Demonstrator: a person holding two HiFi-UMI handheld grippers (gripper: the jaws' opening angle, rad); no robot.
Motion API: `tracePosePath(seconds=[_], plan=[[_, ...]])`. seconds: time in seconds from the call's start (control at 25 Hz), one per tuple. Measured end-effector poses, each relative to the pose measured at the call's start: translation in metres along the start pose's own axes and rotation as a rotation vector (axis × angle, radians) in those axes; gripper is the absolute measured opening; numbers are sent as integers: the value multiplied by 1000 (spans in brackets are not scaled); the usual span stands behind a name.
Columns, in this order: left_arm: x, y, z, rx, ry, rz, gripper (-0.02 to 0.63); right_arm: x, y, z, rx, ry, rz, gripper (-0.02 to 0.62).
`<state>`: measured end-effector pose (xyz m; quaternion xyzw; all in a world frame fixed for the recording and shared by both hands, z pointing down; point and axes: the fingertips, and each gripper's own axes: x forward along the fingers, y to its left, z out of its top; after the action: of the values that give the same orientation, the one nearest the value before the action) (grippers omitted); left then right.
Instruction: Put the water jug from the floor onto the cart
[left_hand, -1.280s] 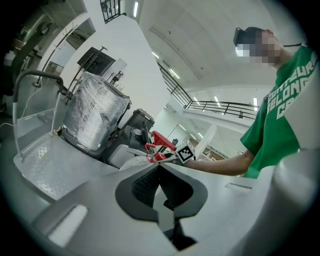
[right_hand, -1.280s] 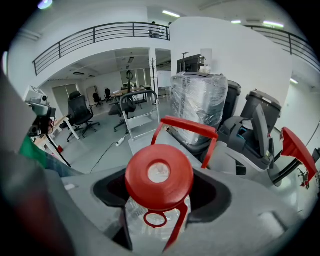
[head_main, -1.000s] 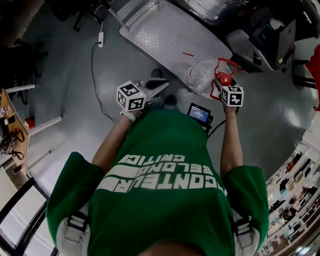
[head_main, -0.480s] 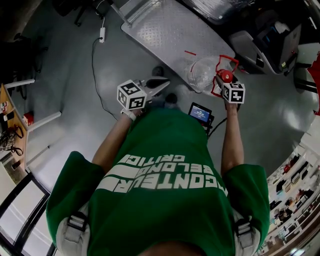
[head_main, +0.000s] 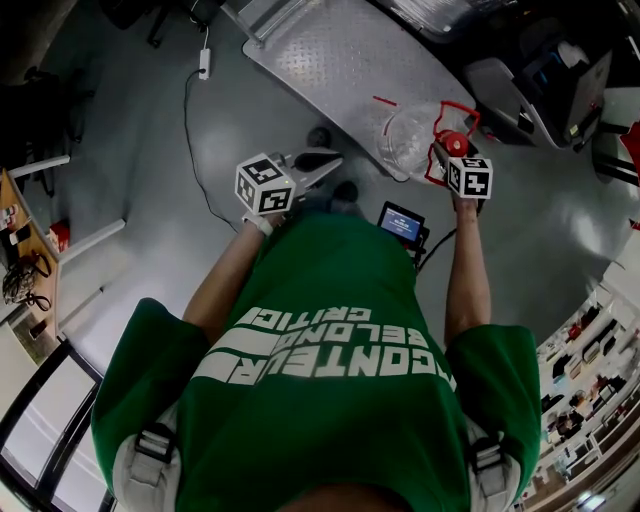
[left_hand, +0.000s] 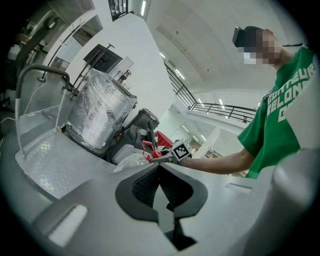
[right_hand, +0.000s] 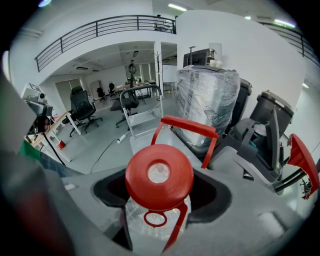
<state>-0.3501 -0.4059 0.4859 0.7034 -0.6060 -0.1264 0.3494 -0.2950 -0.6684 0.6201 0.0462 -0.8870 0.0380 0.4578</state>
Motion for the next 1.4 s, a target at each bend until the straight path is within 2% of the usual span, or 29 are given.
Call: tracePosePath(seconds=[0.84, 1.4], plan=[[27, 45, 34, -22, 85, -47, 9, 74, -8, 28, 2, 77, 27, 304], [36, 89, 58, -31, 137, -41, 9, 144, -16, 35, -17, 156, 46, 304]])
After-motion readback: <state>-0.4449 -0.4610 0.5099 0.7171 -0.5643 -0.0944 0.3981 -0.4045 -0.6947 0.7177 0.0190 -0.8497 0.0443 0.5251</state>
